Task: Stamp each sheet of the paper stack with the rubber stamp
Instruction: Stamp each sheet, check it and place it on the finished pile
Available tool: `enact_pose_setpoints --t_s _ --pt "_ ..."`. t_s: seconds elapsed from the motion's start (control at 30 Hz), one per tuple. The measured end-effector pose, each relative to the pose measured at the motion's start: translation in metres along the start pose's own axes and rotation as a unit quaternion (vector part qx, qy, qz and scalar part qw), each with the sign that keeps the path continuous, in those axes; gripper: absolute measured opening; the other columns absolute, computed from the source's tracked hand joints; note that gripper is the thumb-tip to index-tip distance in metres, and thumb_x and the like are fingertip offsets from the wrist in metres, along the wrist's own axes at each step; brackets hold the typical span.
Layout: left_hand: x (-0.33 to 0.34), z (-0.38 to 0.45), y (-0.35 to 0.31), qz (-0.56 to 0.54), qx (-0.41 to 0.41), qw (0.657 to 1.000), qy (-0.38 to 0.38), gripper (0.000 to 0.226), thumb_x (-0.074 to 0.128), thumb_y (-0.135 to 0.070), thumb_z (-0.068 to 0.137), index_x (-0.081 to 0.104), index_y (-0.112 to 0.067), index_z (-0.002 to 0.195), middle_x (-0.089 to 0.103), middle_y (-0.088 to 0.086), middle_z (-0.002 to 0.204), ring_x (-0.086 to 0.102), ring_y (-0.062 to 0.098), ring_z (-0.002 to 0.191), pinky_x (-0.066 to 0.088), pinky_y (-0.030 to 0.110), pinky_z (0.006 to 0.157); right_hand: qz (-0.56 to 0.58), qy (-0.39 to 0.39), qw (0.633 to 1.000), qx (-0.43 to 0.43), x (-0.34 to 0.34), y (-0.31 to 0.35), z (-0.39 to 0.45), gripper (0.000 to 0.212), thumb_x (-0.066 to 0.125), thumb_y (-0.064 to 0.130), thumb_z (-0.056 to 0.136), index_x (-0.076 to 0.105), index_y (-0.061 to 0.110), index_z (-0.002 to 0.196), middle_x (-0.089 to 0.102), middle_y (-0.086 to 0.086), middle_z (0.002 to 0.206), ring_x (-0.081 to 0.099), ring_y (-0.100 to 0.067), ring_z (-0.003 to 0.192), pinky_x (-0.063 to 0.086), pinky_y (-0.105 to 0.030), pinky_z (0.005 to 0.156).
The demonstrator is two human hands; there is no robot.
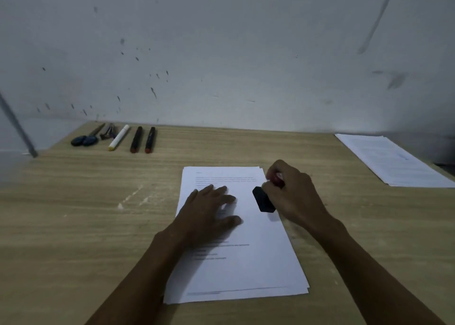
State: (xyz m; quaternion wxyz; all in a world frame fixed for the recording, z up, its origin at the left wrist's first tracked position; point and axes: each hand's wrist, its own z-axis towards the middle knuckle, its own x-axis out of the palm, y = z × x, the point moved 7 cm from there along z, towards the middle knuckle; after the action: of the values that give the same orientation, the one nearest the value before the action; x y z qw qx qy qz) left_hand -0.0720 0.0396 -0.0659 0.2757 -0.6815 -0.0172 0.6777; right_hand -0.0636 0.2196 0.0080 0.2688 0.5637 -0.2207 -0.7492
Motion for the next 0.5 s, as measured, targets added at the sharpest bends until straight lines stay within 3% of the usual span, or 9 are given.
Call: enact_pose_setpoints --t_s 0.13,0.33,0.5 --pt "-0.005 -0.007 -0.008 0.020 0.022 0.999 -0.040 0.087 0.019 -0.078 0.064 0.050 -0.033 0.132 0.042 -0.010 0.144 0.029 0.015 0.135 0.020 0.031 0.104 -0.071 0.020 0.997 -0.021 0.014 0.009 -0.005 0.008 0.055 0.026 0.082 0.049 0.022 0.078 0.061 0.003 0.070 0.059 -0.019 0.065 0.048 -0.037 0.059" --pt "0.006 -0.008 0.004 0.009 0.013 0.999 -0.041 0.075 0.030 -0.077 0.076 0.042 -0.038 0.139 0.027 -0.012 0.157 0.014 0.017 0.148 0.014 0.040 0.117 -0.162 0.043 0.986 -0.019 0.032 0.012 -0.011 0.013 0.052 0.032 0.085 0.043 0.023 0.082 0.056 0.001 0.075 0.053 -0.023 0.071 0.038 -0.031 0.060" --pt "0.009 -0.006 0.007 0.008 0.013 0.999 -0.050 0.068 0.038 -0.074 0.082 0.041 -0.039 0.140 0.026 -0.011 0.158 0.012 0.016 0.149 0.011 0.042 0.118 -0.196 0.047 0.979 -0.033 0.042 0.014 -0.013 0.013 0.050 0.033 0.088 0.042 0.023 0.085 0.054 0.000 0.075 0.053 -0.023 0.069 0.036 -0.031 0.058"
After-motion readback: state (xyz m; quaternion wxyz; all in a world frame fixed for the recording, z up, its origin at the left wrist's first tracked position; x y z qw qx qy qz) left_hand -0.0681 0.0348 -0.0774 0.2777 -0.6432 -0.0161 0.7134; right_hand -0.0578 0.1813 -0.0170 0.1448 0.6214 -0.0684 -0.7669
